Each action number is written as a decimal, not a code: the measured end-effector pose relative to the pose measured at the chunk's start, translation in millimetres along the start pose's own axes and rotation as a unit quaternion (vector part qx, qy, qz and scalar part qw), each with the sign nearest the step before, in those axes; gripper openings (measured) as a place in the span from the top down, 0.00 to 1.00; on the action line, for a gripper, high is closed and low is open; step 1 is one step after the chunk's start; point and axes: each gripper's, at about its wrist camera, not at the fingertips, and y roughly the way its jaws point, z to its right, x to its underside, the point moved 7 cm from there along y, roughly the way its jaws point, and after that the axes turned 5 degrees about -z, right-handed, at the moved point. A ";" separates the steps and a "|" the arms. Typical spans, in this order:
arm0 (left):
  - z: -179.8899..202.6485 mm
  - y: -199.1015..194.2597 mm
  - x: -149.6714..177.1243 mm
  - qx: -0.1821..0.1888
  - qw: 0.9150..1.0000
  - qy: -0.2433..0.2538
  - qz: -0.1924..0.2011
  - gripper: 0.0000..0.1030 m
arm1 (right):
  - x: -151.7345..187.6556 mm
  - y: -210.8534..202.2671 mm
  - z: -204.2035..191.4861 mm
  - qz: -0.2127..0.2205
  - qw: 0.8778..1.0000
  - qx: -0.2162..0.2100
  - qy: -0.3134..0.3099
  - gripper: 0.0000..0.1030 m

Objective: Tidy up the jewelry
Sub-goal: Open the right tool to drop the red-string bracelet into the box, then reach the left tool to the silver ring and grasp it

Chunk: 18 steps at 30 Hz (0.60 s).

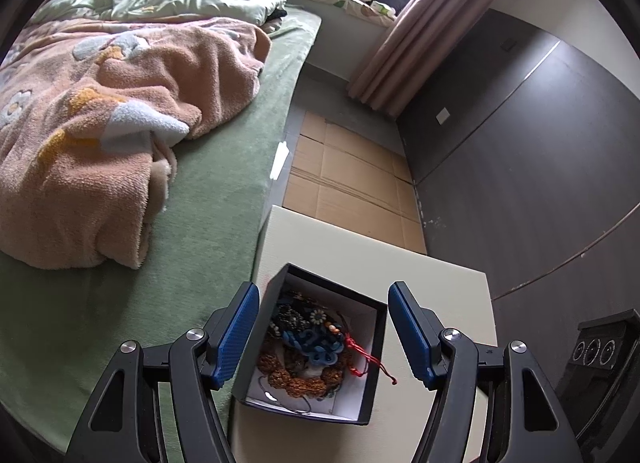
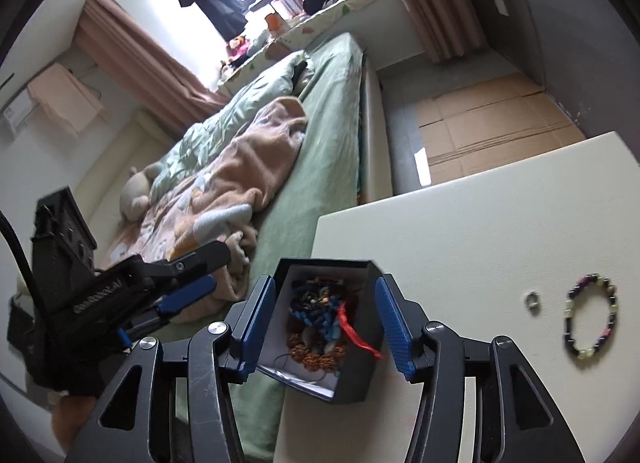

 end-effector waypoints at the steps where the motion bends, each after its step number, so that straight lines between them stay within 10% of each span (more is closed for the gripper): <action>1: 2.2 0.9 0.7 0.000 1.000 0.002 -0.001 0.34 | -1.0 -4.9 5.7 0.002 1.000 0.001 0.007 0.48; 18: 86.8 35.2 40.2 0.017 0.994 0.098 -0.034 0.34 | 3.2 -65.8 108.6 -0.011 0.990 0.103 0.097 0.48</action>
